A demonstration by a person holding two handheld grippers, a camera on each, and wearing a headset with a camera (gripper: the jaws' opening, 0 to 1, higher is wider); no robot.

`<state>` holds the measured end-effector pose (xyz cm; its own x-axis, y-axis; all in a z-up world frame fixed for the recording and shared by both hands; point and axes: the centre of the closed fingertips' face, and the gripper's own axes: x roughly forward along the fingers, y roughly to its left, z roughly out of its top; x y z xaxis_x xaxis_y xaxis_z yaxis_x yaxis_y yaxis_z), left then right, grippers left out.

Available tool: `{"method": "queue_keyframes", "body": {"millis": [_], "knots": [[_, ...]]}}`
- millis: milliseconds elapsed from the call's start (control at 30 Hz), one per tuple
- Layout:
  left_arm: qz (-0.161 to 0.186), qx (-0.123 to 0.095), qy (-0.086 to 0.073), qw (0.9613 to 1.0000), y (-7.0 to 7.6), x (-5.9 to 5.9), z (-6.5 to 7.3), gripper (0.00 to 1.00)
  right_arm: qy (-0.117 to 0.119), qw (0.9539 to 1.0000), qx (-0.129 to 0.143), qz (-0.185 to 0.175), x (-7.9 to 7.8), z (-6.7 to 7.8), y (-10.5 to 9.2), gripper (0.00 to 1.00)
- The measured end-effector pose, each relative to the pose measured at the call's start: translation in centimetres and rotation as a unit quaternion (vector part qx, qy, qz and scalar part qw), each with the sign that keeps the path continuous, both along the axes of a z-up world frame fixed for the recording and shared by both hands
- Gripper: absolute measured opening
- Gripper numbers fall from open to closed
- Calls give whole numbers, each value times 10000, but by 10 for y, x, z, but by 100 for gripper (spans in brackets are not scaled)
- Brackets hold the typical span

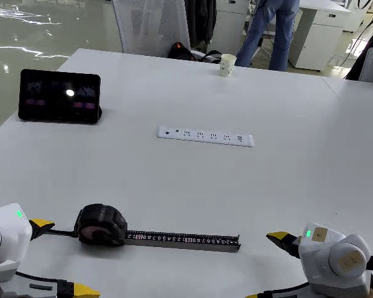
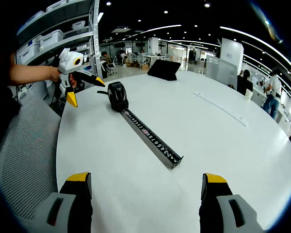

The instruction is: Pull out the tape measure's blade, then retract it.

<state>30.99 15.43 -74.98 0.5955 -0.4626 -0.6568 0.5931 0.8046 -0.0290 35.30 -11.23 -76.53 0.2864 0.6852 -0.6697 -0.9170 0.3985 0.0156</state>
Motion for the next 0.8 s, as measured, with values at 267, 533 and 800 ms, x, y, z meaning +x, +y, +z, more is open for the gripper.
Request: {"method": "queue_keyframes", "body": {"millis": [267,533,800], "knots": [[292,-173,-101,9994,-4,-4,1,96,53,9996,115,-264,-4,4,2,95],[570,-296,-264,9976,-3,-3,5,96,-9,9981,291,-543,-5,9,7,96],[838,-349,-469,9948,-4,-1,10,96,-86,9961,418,-773,-7,14,8,97]]}}
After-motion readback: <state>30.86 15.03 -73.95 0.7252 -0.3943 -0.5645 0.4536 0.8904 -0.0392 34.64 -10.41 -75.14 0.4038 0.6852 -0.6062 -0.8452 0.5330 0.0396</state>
